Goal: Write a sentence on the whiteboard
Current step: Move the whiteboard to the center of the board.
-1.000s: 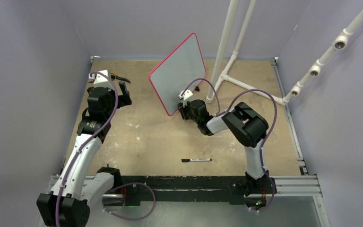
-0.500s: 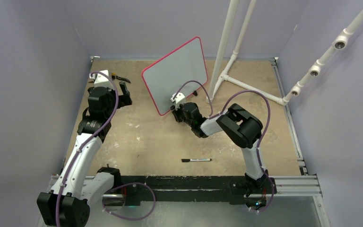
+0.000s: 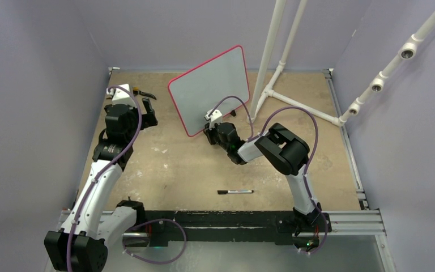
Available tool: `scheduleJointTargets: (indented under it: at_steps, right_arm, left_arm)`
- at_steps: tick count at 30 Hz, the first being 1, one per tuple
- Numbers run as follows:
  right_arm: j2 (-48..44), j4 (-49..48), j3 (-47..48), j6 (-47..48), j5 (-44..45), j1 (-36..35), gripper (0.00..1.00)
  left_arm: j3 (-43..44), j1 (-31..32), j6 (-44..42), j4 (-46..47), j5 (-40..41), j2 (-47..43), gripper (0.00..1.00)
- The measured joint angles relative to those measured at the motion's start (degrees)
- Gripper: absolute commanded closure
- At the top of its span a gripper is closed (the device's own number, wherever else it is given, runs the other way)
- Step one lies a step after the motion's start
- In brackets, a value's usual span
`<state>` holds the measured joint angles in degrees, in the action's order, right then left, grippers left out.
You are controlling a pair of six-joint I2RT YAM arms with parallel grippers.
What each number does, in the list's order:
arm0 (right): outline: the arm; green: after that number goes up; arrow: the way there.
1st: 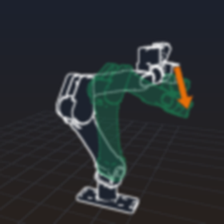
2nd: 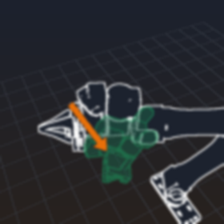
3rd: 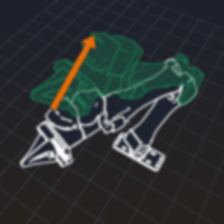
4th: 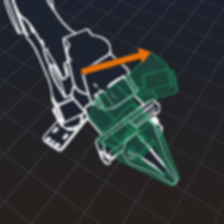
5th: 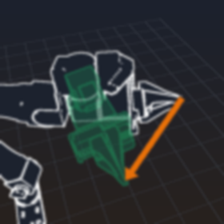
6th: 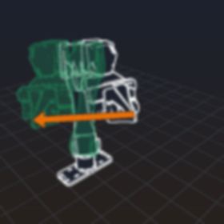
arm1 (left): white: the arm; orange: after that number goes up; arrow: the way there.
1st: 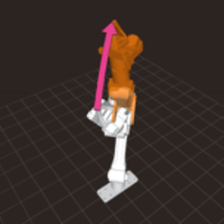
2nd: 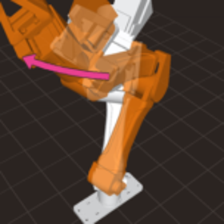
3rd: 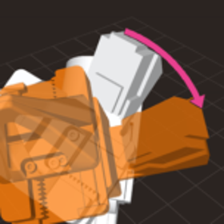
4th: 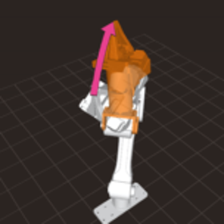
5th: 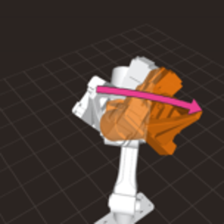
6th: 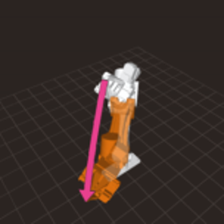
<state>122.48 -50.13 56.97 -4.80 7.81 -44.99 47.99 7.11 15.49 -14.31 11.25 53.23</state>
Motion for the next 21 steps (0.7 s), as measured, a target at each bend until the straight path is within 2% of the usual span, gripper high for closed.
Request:
scheduleJointTargets:
  at_steps: [2, 11, 21]
  right_arm:
    - [0.0, -0.5, -0.3, 0.4, -0.5, -0.1, 1.00]
    - [-1.9, -2.3, -4.3, 1.1, -2.7, -0.7, 1.00]
    - [-5.9, -2.0, -9.5, -1.1, -4.7, -6.2, 1.00]
  left_arm:
    - [0.0, 0.0, 0.0, -0.1, 0.8, -0.3, 0.03]
    - [0.0, 0.0, 0.2, 0.0, 4.1, -2.6, 0.03]
    - [0.0, 0.0, 0.4, -0.1, 5.7, -2.7, 0.04]
